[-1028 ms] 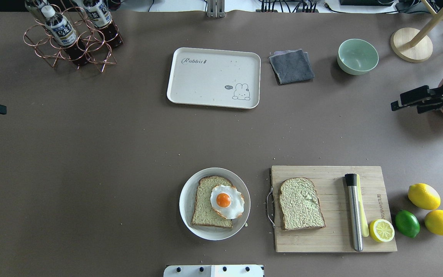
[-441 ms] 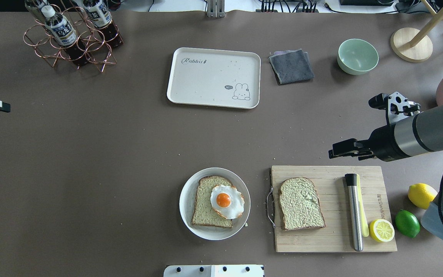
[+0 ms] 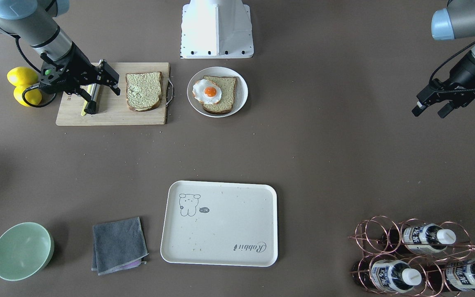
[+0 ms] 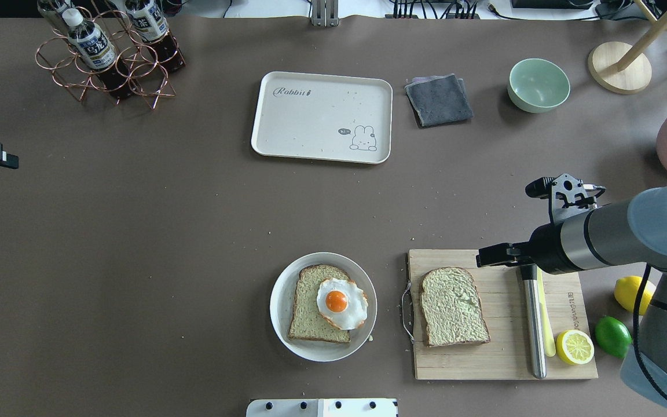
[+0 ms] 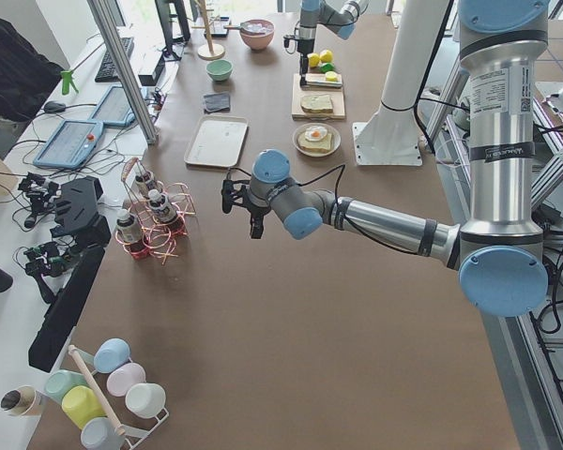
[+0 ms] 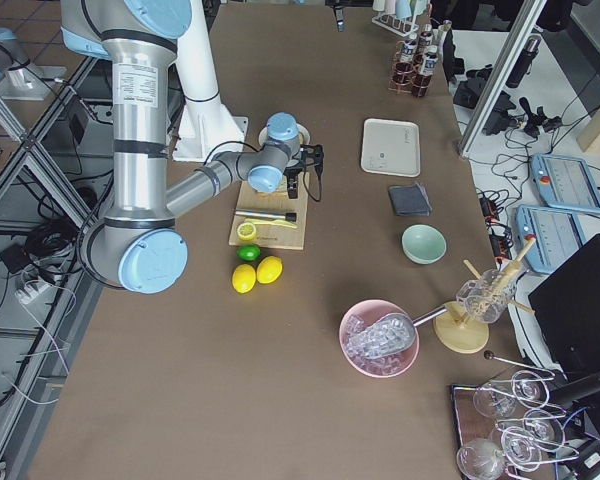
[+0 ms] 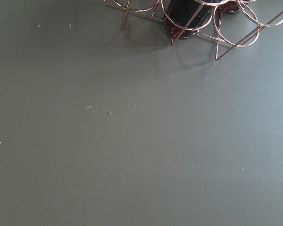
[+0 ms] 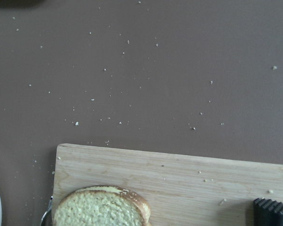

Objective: Make sandwich and place on tray
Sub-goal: 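Move the right gripper over the bread slice on the wooden board, then grasp the bread slice edge with the right gripper, then carry the bread slice with the right gripper onto the egg on the plate, then release the bread and lift the right gripper away while the left arm rises, then lower the left gripper to the plate rim nearest it and grasp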

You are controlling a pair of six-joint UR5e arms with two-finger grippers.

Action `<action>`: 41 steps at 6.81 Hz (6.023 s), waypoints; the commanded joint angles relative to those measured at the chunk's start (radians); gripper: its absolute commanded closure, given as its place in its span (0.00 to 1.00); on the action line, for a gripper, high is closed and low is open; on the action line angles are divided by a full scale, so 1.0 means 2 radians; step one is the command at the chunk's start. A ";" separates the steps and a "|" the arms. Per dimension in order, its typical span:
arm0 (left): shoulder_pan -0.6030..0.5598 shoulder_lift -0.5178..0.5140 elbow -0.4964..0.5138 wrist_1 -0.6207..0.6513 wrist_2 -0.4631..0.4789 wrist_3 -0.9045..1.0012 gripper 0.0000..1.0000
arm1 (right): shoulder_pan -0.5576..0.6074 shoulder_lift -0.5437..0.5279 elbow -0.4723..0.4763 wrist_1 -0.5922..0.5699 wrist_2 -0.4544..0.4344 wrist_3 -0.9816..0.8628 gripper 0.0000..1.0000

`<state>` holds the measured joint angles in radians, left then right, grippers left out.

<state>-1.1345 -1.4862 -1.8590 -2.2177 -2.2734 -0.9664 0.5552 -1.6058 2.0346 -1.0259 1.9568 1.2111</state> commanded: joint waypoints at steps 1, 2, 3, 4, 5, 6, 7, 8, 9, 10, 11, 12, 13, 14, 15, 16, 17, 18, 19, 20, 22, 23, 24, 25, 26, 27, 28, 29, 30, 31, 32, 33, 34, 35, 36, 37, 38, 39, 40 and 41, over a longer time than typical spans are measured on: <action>0.000 -0.002 0.000 0.001 0.000 0.000 0.02 | -0.050 0.003 0.000 0.000 -0.043 0.024 0.01; 0.000 -0.002 0.001 0.001 0.000 0.001 0.02 | -0.067 0.002 0.000 0.000 -0.059 0.024 0.02; 0.000 -0.002 0.001 0.001 0.000 0.001 0.02 | -0.078 0.001 0.000 0.000 -0.072 0.025 0.04; 0.000 -0.002 0.000 0.001 0.000 0.001 0.02 | -0.081 -0.002 -0.003 0.000 -0.077 0.025 0.14; 0.000 -0.002 0.000 0.001 0.000 0.001 0.02 | -0.086 0.001 -0.008 0.001 -0.080 0.025 0.16; 0.000 -0.004 0.001 0.001 0.000 0.001 0.02 | -0.093 0.001 -0.012 0.001 -0.092 0.025 0.21; 0.000 -0.005 0.001 0.001 0.000 0.001 0.02 | -0.100 0.004 -0.014 0.001 -0.098 0.025 0.21; 0.000 -0.005 0.001 0.001 0.000 0.001 0.02 | -0.100 0.003 -0.014 0.001 -0.099 0.025 0.25; 0.000 -0.007 0.003 0.001 0.000 0.001 0.02 | -0.100 0.003 -0.015 0.001 -0.099 0.025 0.66; 0.000 -0.009 0.005 0.001 0.000 0.001 0.02 | -0.100 0.002 -0.014 0.001 -0.099 0.025 1.00; 0.000 -0.012 0.005 0.001 0.000 0.001 0.02 | -0.100 0.004 -0.014 0.001 -0.102 0.026 1.00; 0.000 -0.013 0.008 0.002 0.000 0.001 0.02 | -0.100 -0.002 -0.014 0.003 -0.109 0.033 1.00; 0.000 -0.015 0.008 0.002 0.000 0.001 0.02 | -0.094 0.004 -0.011 0.002 -0.105 0.033 1.00; 0.000 -0.015 0.007 0.002 -0.001 0.001 0.02 | -0.080 0.006 -0.006 0.002 -0.097 0.033 1.00; 0.000 -0.015 0.008 0.002 0.000 0.001 0.02 | -0.049 0.010 0.000 0.004 -0.061 0.033 1.00; 0.000 -0.014 0.008 0.002 0.000 0.001 0.02 | -0.007 0.012 0.010 0.007 -0.008 0.033 1.00; 0.000 -0.014 0.008 0.002 0.000 0.001 0.02 | 0.013 0.021 0.018 0.008 0.026 0.031 1.00; 0.000 -0.013 0.008 0.002 0.000 0.002 0.02 | 0.013 0.052 0.014 0.008 0.031 0.035 1.00; 0.000 -0.013 0.008 0.002 0.000 0.002 0.02 | 0.005 0.090 0.007 0.008 0.032 0.045 1.00; 0.000 -0.013 0.008 0.002 0.000 0.002 0.02 | -0.015 0.139 -0.018 0.009 0.026 0.085 1.00; 0.000 -0.012 0.010 0.001 0.000 0.001 0.02 | -0.095 0.184 -0.038 0.008 -0.066 0.096 1.00; 0.000 -0.012 0.012 0.001 0.000 0.002 0.02 | -0.110 0.188 -0.052 0.009 -0.079 0.096 1.00; 0.000 -0.010 0.011 0.001 0.000 0.001 0.02 | -0.124 0.189 -0.059 0.008 -0.099 0.097 1.00; 0.000 -0.010 0.011 0.001 0.000 0.001 0.02 | -0.134 0.195 -0.077 0.008 -0.115 0.097 1.00; 0.000 -0.010 0.012 0.001 0.000 0.001 0.02 | -0.142 0.195 -0.087 0.009 -0.121 0.097 1.00; 0.000 -0.011 0.012 0.001 0.000 0.001 0.02 | -0.149 0.194 -0.095 0.009 -0.130 0.097 1.00; 0.000 -0.014 0.020 0.001 0.000 0.002 0.02 | -0.153 0.195 -0.095 0.008 -0.134 0.097 1.00; 0.000 -0.014 0.021 0.001 0.000 0.002 0.02 | -0.153 0.194 -0.095 0.008 -0.136 0.098 0.03; 0.000 -0.019 0.021 0.001 0.000 0.001 0.02 | -0.151 0.195 -0.090 0.008 -0.142 0.101 0.02; 0.000 -0.022 0.021 0.001 0.000 0.000 0.02 | -0.136 0.195 -0.078 0.008 -0.138 0.100 0.01; 0.000 -0.025 0.022 0.001 0.000 0.000 0.02 | -0.121 0.195 -0.072 0.007 -0.124 0.100 0.01; 0.000 -0.039 0.021 0.001 -0.001 0.001 0.02 | -0.092 0.194 -0.068 0.004 -0.090 0.099 0.01; 0.020 -0.055 0.018 0.001 0.001 -0.002 0.02 | -0.061 0.191 -0.065 0.003 -0.056 0.099 0.01; 0.042 -0.074 0.013 -0.009 0.004 -0.065 0.02 | -0.025 0.186 -0.065 0.003 -0.018 0.099 0.01; 0.083 -0.085 0.002 -0.019 0.032 -0.109 0.02 | 0.007 0.160 -0.065 0.003 0.000 0.092 0.01; 0.125 -0.098 -0.004 -0.018 0.082 -0.132 0.02 | 0.026 0.146 -0.070 0.001 0.003 0.074 0.01; 0.162 -0.120 -0.003 -0.018 0.121 -0.171 0.02 | 0.041 0.130 -0.071 0.000 0.003 0.053 0.01; 0.209 -0.127 -0.015 -0.017 0.176 -0.211 0.02 | 0.050 0.117 -0.072 0.000 0.003 0.049 0.01; 0.258 -0.137 -0.020 -0.011 0.234 -0.241 0.02 | 0.056 0.107 -0.075 0.000 0.003 0.044 0.01; 0.303 -0.157 -0.026 0.015 0.288 -0.265 0.02 | 0.060 0.094 -0.076 0.001 0.001 0.030 0.01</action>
<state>-0.6345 -1.7626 -1.8967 -2.2295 -1.8237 -1.4325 0.6624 -1.3894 1.8865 -1.0254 1.9610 1.2970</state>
